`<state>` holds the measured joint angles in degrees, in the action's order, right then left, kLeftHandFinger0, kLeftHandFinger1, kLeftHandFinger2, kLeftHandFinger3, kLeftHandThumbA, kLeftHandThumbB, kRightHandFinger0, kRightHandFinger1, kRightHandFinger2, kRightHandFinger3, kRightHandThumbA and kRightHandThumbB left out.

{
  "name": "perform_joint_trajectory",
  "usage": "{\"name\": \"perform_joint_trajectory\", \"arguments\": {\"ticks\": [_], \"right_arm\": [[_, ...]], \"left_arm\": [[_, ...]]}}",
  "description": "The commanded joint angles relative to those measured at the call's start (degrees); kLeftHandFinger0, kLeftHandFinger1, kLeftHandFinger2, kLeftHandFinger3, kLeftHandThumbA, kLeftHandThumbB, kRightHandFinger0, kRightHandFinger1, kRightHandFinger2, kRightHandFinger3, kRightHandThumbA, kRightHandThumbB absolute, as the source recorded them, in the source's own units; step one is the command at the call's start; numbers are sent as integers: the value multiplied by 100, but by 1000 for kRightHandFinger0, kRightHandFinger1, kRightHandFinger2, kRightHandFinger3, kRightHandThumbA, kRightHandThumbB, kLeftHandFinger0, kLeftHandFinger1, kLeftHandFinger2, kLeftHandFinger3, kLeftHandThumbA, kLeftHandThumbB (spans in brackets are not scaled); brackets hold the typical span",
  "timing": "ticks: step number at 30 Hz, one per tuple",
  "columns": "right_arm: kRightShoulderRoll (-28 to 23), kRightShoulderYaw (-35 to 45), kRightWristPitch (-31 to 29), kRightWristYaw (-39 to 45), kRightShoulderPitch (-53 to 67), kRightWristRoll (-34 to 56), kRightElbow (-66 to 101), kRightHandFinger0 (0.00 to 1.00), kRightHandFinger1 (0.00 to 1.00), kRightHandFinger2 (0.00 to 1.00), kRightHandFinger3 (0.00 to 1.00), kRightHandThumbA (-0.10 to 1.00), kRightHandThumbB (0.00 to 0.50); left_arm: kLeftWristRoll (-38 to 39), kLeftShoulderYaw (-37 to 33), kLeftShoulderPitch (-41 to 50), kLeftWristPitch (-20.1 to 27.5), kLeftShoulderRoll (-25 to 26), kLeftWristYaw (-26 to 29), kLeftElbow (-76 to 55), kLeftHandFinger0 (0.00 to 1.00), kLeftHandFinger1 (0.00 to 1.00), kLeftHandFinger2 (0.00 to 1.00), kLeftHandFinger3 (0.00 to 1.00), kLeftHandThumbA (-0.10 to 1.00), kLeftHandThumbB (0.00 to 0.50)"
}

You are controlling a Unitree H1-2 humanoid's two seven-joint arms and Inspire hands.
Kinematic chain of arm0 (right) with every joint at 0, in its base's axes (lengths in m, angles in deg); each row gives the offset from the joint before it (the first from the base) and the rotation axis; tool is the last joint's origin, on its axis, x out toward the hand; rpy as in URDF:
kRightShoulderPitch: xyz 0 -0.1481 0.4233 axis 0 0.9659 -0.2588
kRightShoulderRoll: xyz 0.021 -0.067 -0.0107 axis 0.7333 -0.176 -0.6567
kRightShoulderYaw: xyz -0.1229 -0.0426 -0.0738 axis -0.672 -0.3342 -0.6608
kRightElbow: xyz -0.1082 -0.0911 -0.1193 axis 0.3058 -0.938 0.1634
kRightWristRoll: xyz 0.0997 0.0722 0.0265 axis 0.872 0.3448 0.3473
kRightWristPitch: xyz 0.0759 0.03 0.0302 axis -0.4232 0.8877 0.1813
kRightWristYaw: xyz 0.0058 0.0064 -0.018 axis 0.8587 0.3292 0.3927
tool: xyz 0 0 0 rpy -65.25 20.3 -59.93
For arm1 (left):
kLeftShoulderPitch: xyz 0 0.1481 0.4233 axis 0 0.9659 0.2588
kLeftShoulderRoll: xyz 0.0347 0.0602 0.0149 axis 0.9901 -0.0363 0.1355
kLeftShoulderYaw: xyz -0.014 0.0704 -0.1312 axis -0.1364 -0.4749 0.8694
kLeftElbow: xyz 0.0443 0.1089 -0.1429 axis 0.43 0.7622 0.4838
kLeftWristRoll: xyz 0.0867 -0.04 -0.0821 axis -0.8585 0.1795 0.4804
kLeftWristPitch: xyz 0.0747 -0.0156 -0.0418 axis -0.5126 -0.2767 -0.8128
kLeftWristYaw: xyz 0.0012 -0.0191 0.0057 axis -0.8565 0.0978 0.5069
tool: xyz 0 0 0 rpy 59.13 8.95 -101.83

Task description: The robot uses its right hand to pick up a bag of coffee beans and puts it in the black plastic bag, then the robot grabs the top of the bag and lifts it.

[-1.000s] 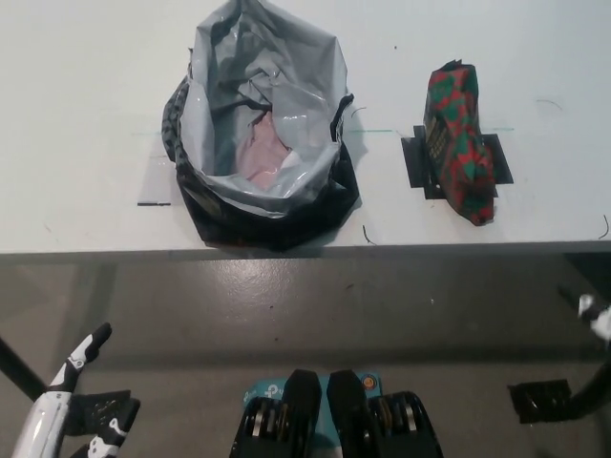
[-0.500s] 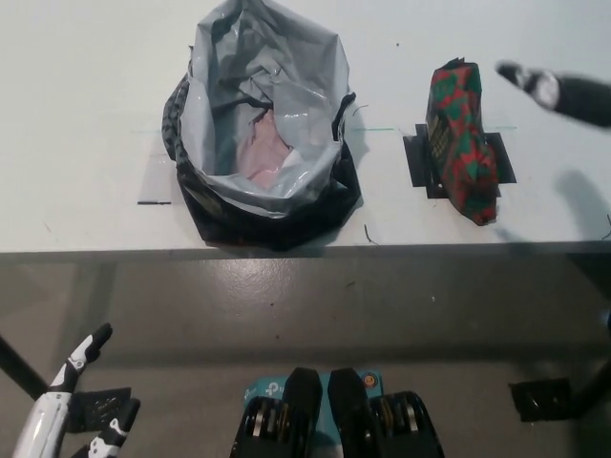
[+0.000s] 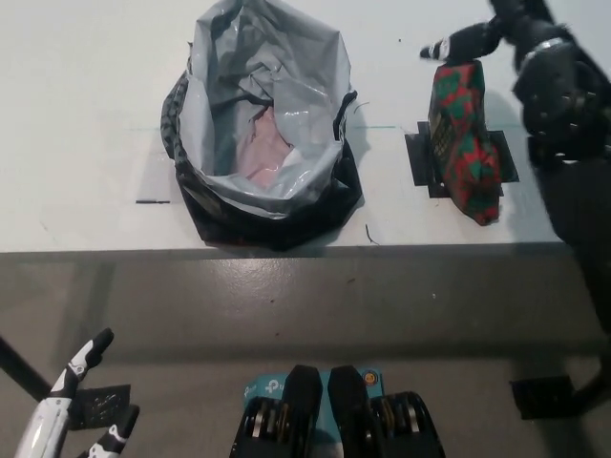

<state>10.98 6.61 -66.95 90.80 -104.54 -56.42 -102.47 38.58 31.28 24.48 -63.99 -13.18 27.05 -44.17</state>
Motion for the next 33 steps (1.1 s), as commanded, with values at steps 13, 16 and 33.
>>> {"name": "perform_joint_trajectory", "arguments": {"ticks": [13,16,33], "right_arm": [[392,-482,674,-1445,-1408,-365,-3101,1000,1000,1000,1000,1000,349],[388,-533,674,-1585,-1402,-316,-3252,1000,1000,1000,1000,1000,351],[343,545,674,-1339,-1397,330,-3092,1000,1000,1000,1000,1000,393]], "left_arm": [[242,25,340,236,26,-250,-501,1000,1000,1000,1000,787,172],[260,33,366,266,16,-258,-461,1000,1000,1000,1000,788,175],[265,97,413,272,-93,-274,-420,1000,1000,1000,1000,779,174]]}}
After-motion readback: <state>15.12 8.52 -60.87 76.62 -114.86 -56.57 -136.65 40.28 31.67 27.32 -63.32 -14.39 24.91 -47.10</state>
